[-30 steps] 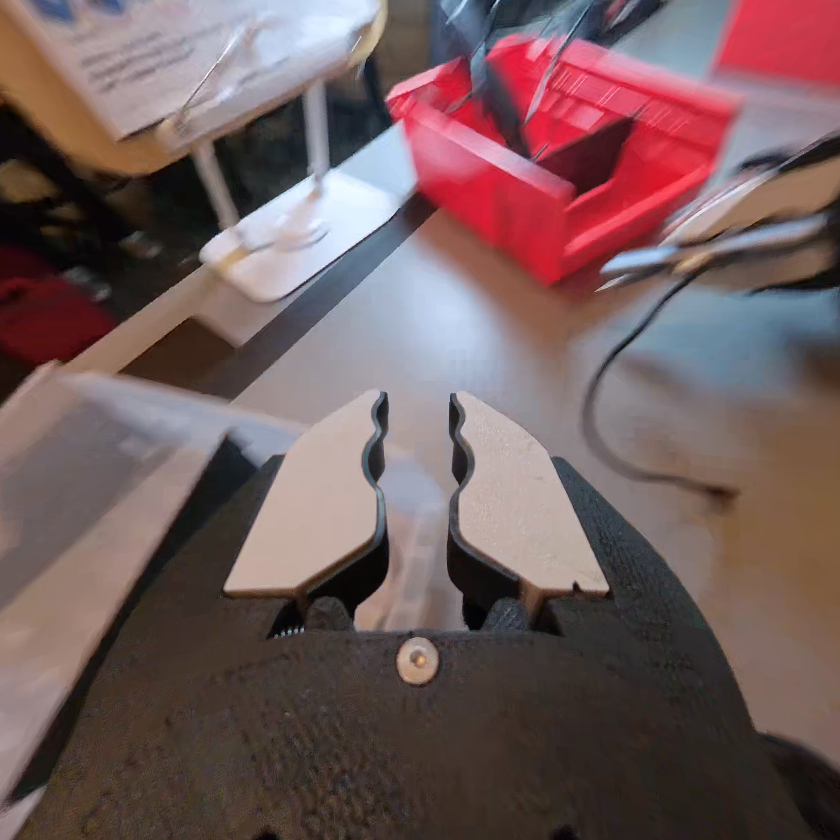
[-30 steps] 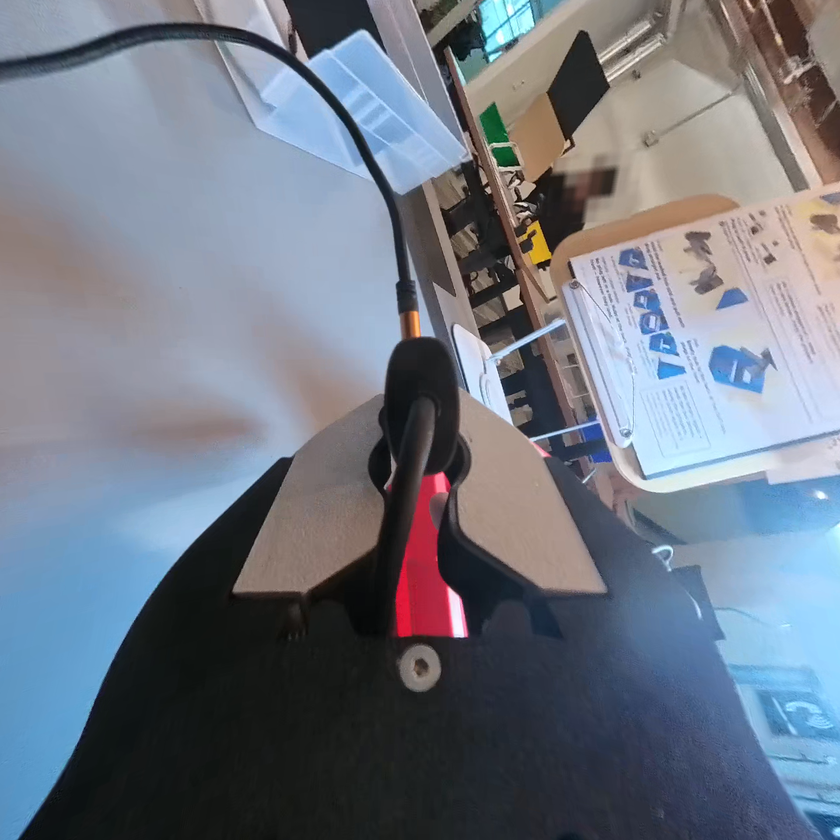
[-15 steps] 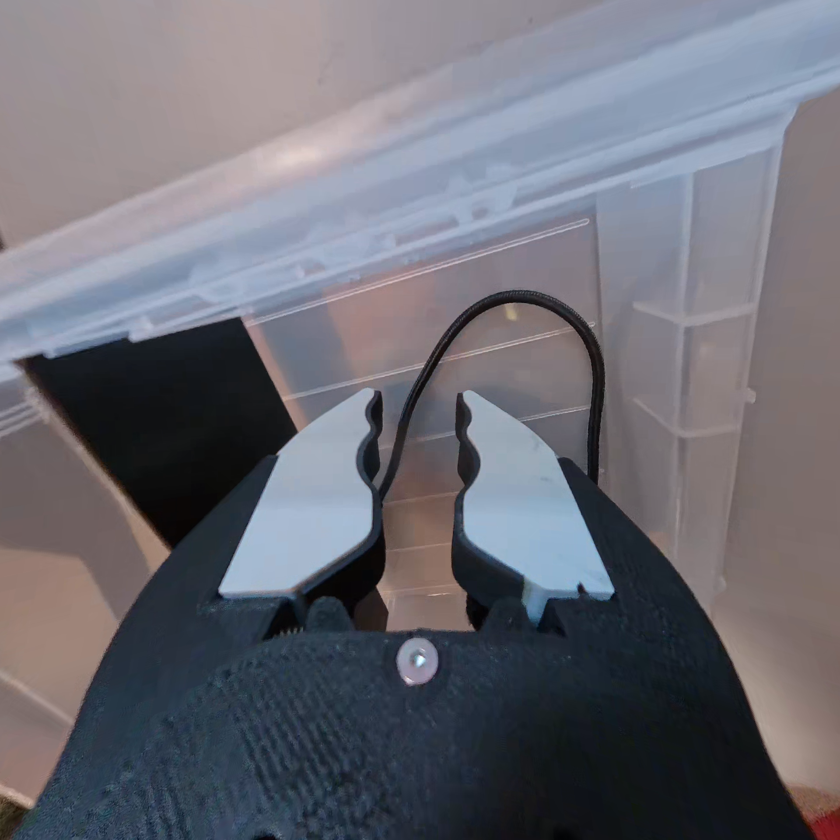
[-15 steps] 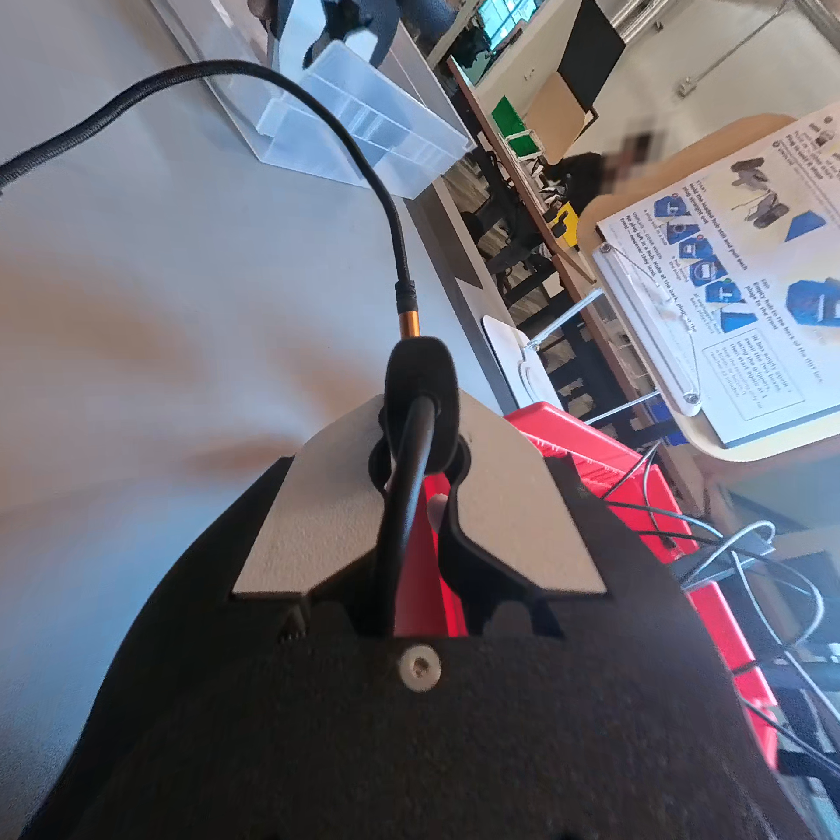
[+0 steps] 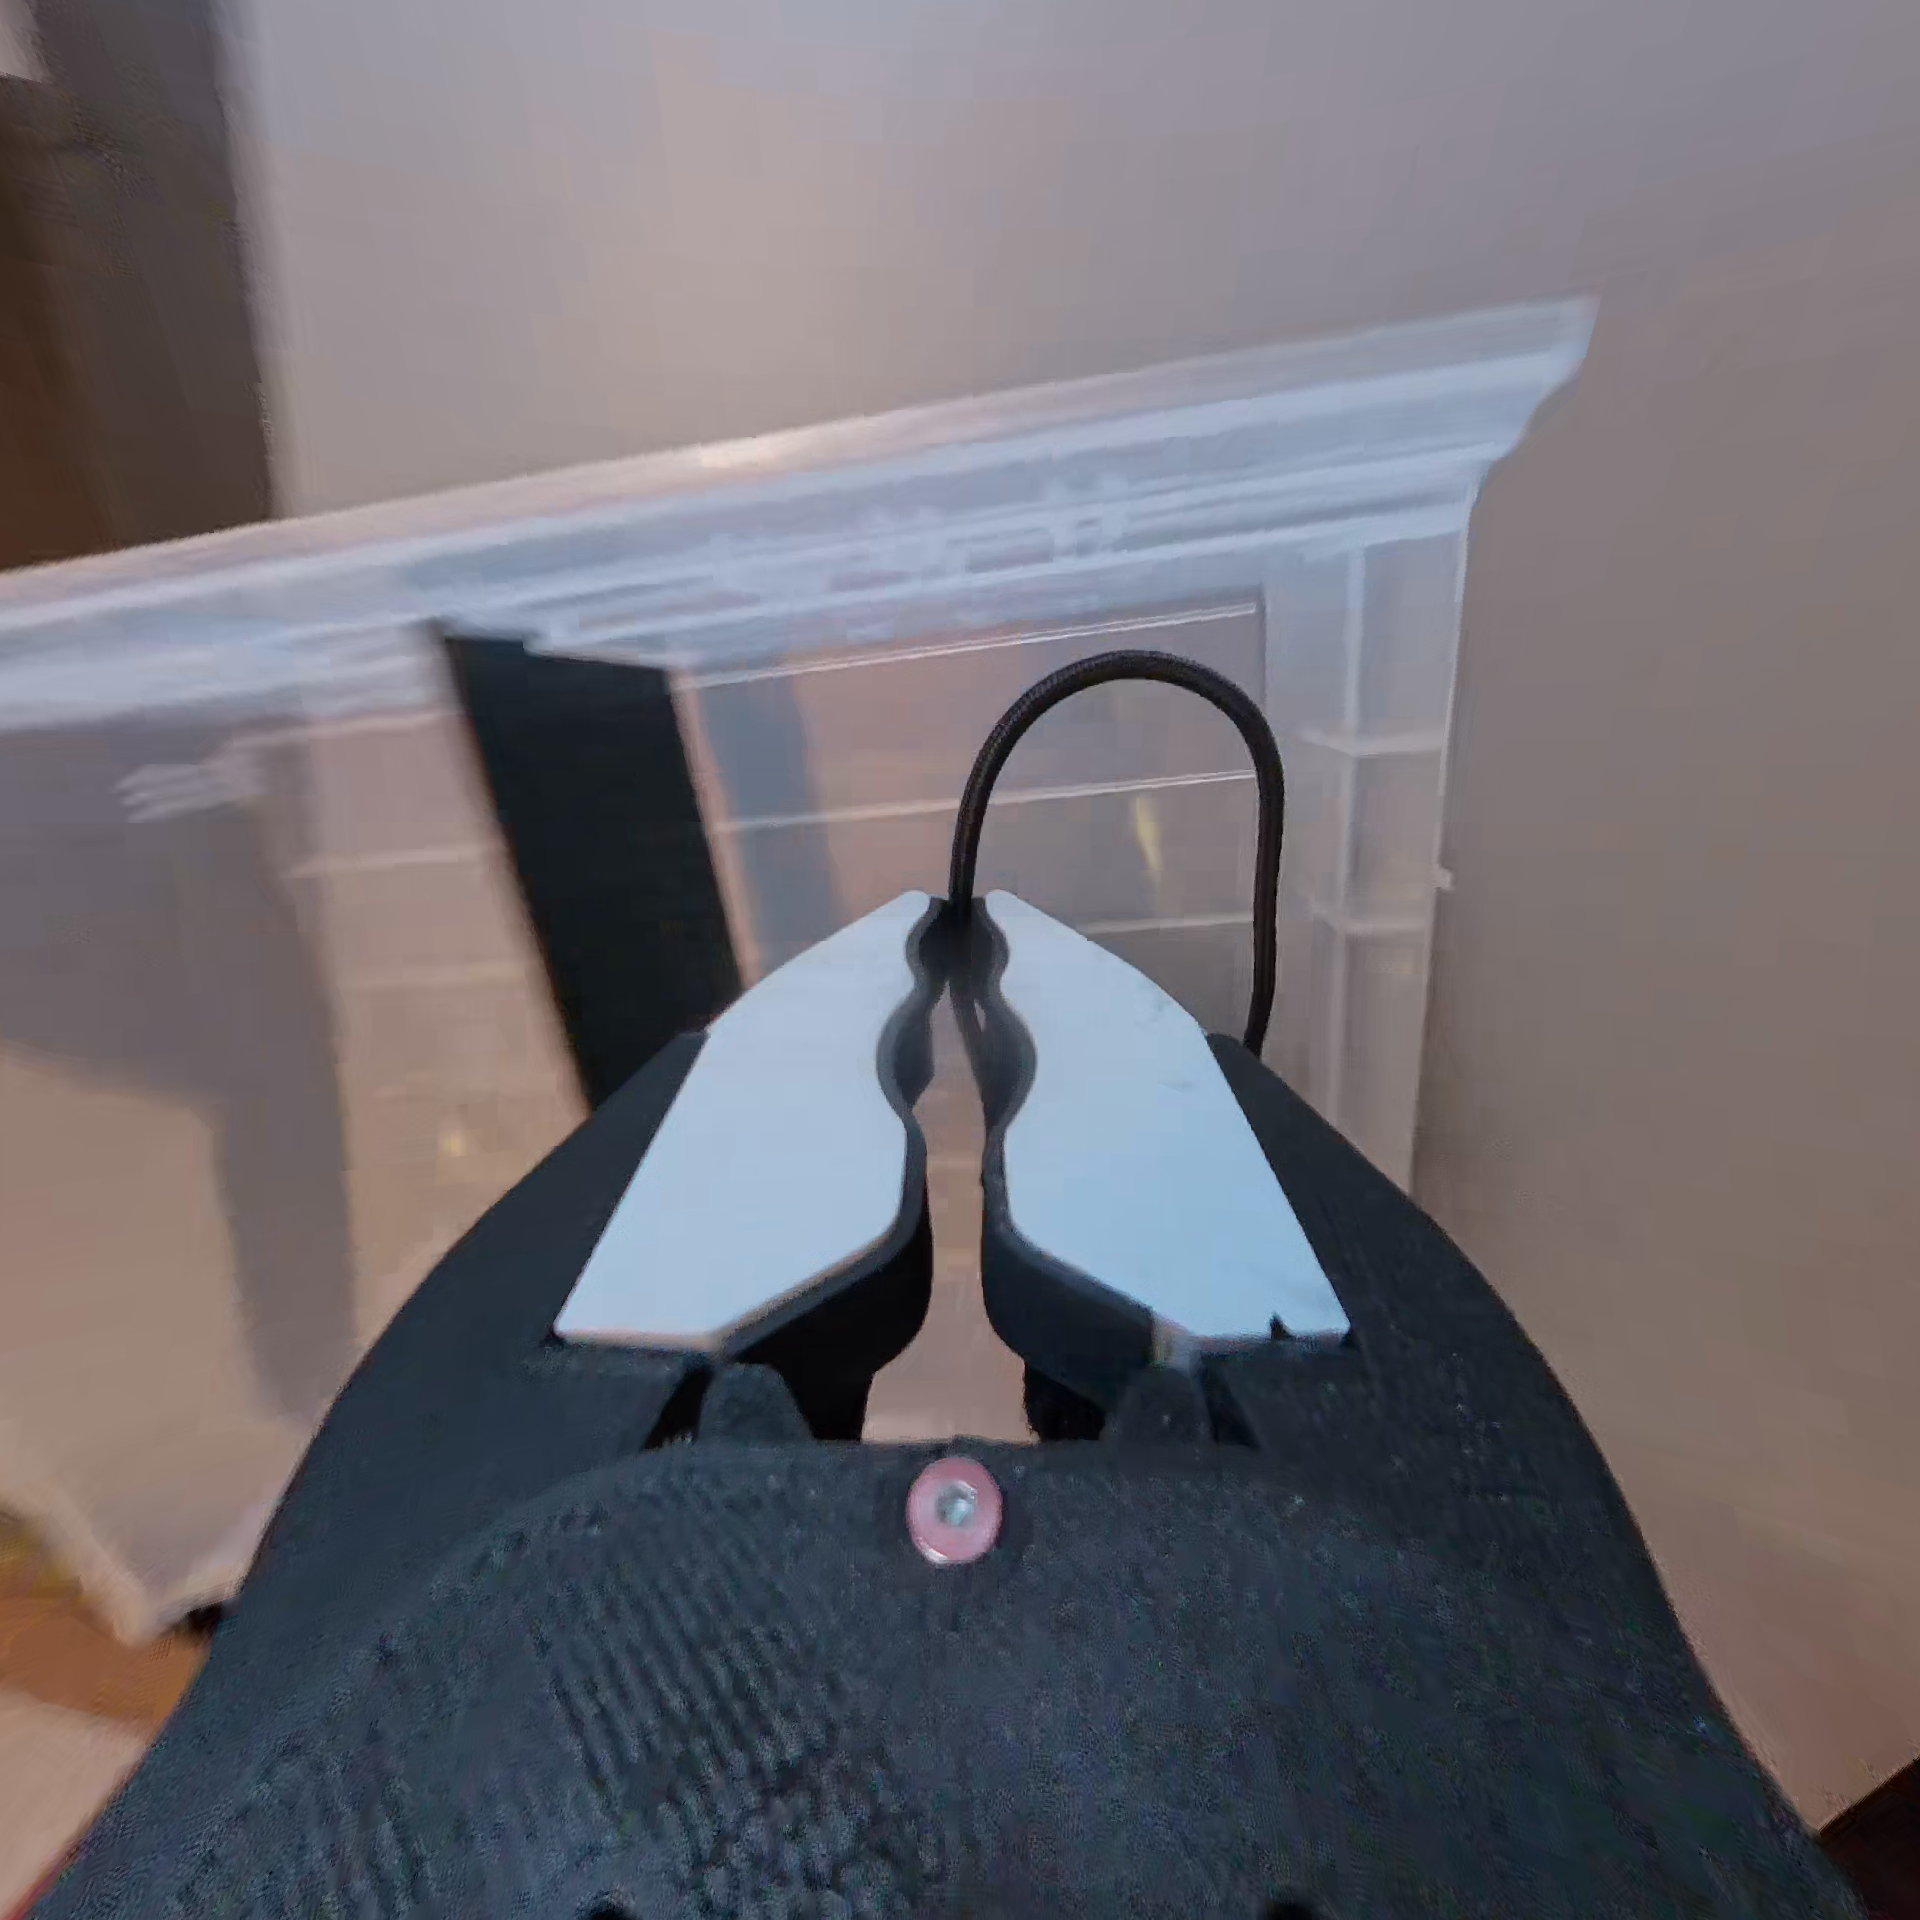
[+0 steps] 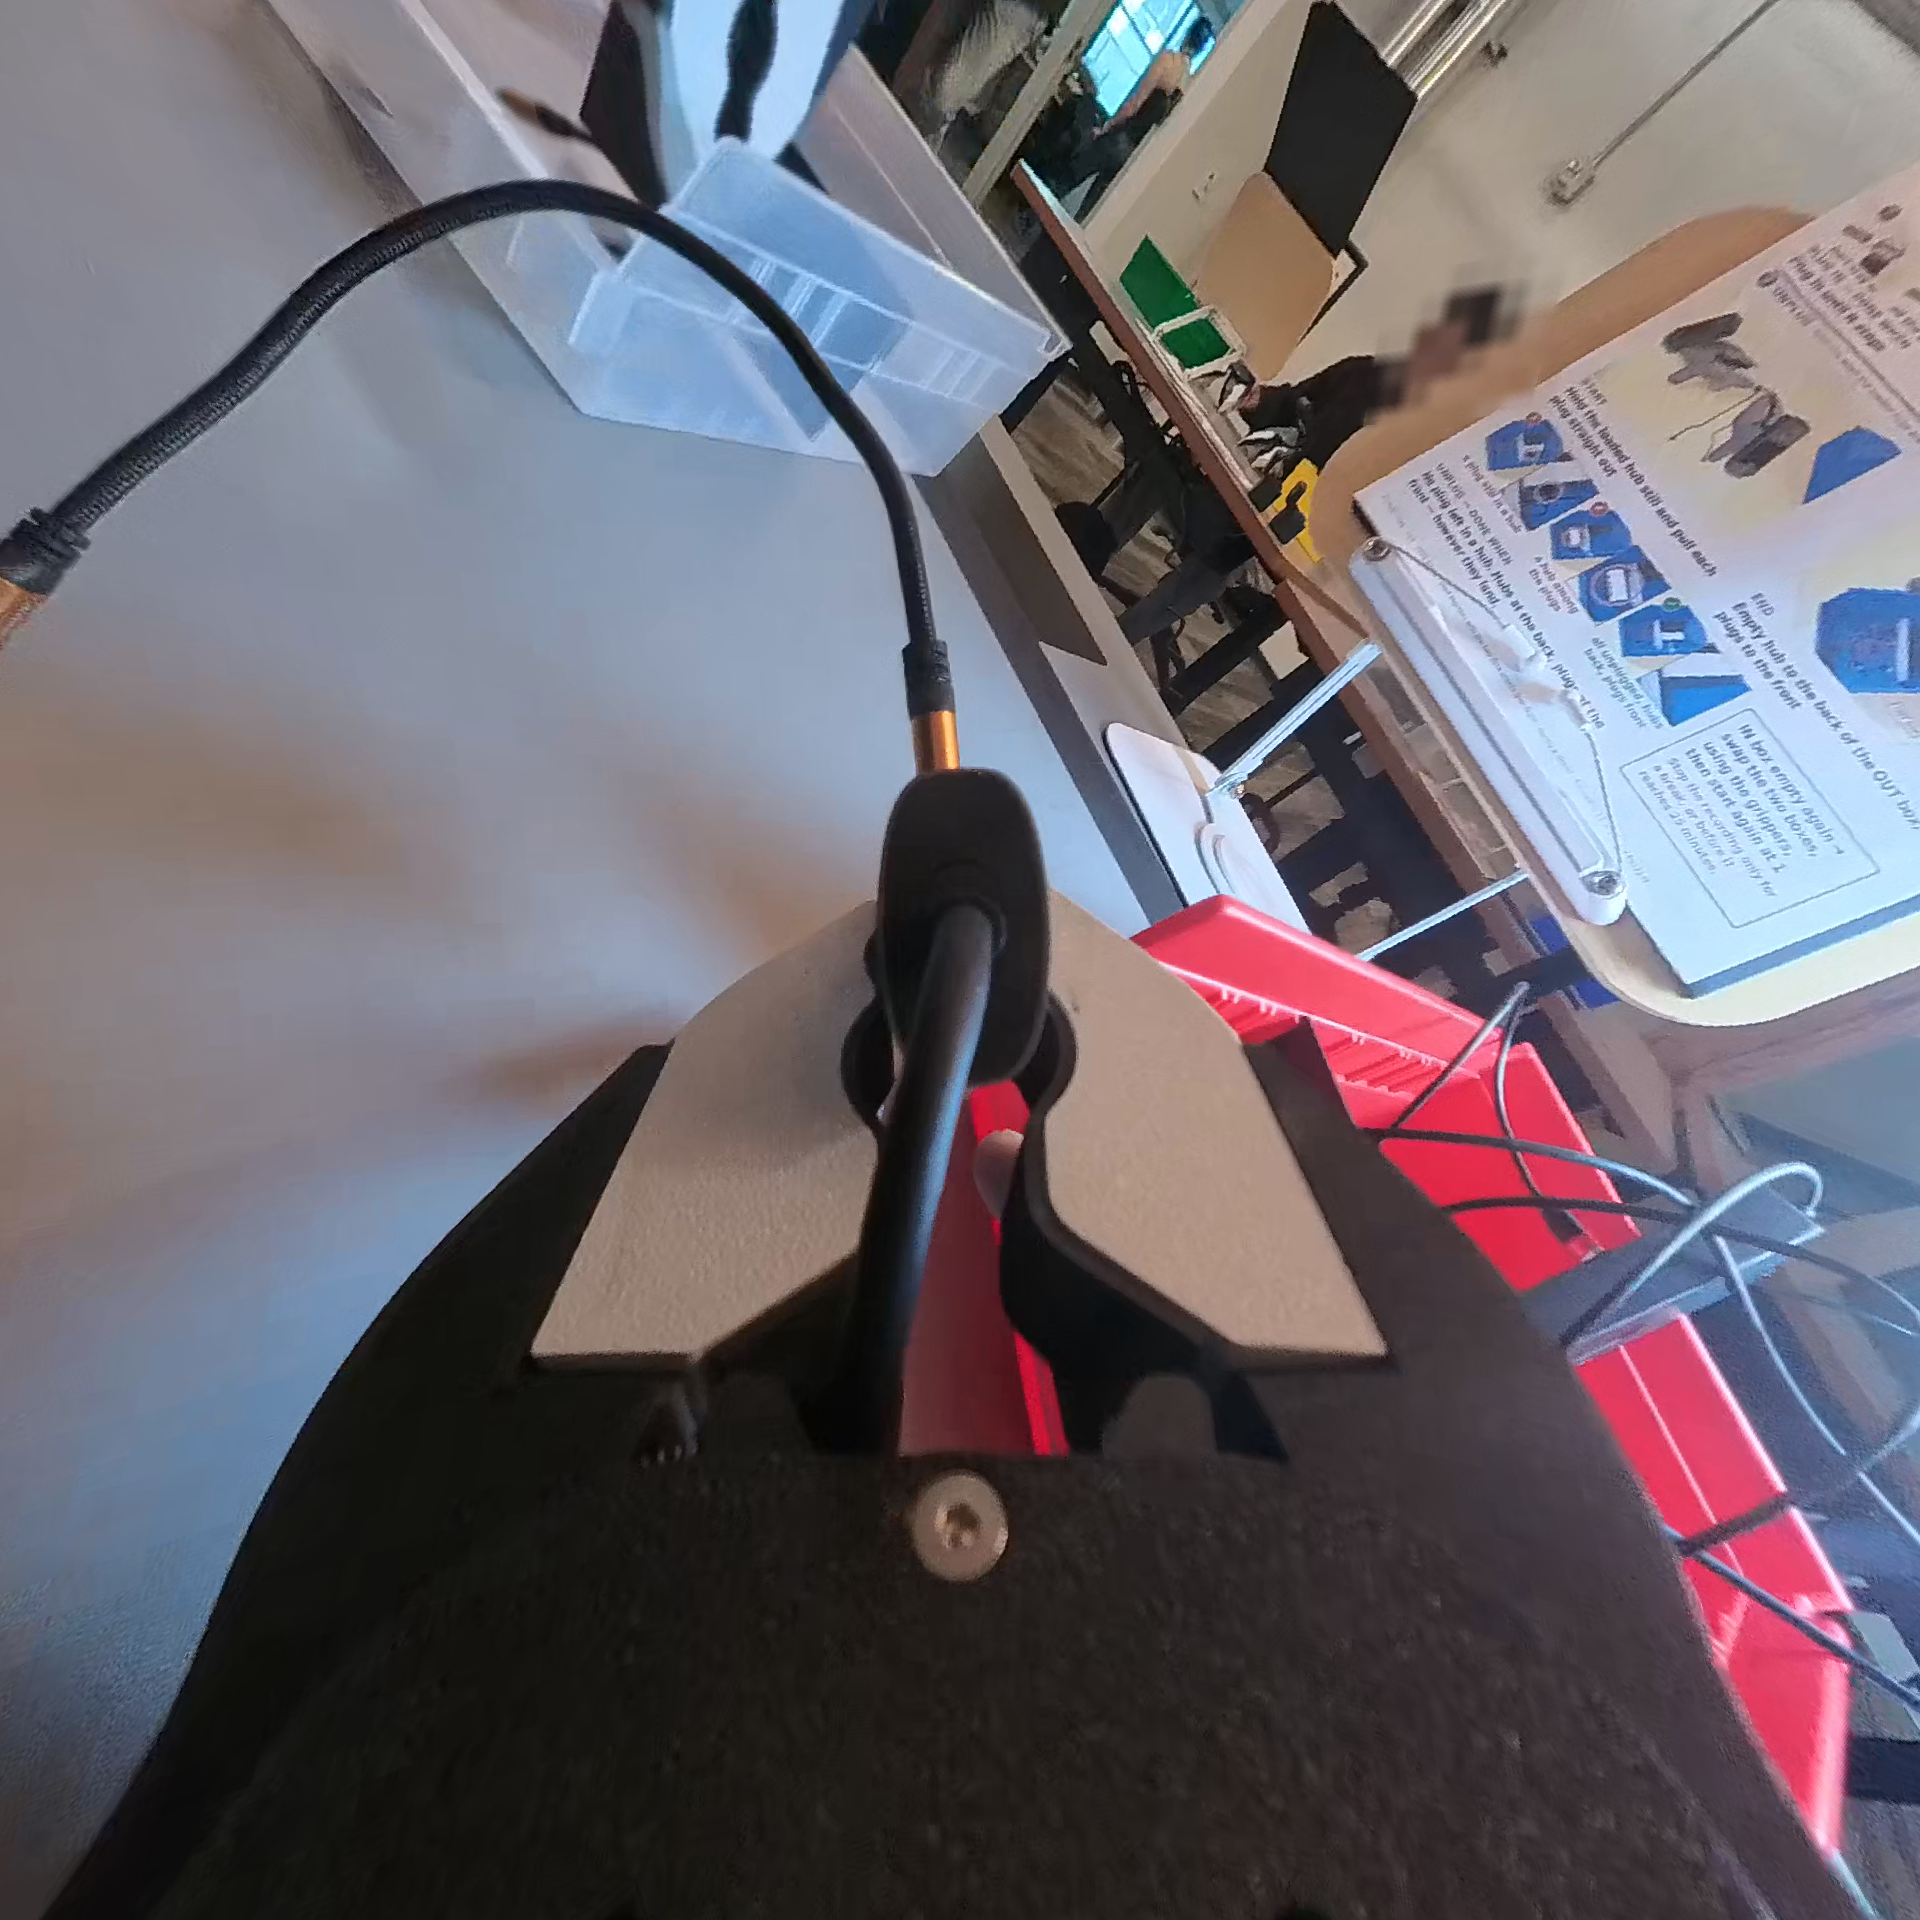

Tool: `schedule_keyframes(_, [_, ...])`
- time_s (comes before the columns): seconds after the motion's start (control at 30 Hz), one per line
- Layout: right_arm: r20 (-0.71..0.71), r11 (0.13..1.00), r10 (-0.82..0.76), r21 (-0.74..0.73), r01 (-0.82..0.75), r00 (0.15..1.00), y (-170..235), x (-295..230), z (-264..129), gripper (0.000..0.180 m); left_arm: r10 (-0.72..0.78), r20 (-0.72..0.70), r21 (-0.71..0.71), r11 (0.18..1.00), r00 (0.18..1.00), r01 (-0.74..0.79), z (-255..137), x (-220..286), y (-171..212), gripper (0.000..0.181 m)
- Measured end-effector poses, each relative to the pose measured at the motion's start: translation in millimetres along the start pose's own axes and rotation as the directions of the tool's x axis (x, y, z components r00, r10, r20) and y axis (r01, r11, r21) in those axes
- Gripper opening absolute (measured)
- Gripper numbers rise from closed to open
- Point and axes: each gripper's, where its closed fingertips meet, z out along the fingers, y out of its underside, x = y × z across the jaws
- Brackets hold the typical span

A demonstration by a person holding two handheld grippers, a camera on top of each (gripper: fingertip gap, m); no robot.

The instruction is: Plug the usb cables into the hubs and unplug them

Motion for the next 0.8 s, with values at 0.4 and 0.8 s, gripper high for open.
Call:
schedule_keyframes(0.4, [-0.107, 0.997, -0.021, 0.065, 0.028, 0.994, -27.4, 24.7, -21.9, 0.018, -0.369, 0.082, 0.286, 0.899, 0.926, 0.332, -166.5, 61.6, -56.1, 0.004])
schedule_keyframes(0.8, [-0.144, 0.999, 0.016, 0.04, -0.01, 0.99, -14.3, 38.5, -27.4, 0.018, -0.373, -0.269, 0.193, 0.882, 0.888, 0.429, -14.0, 157.9, -59.2, 0.013])
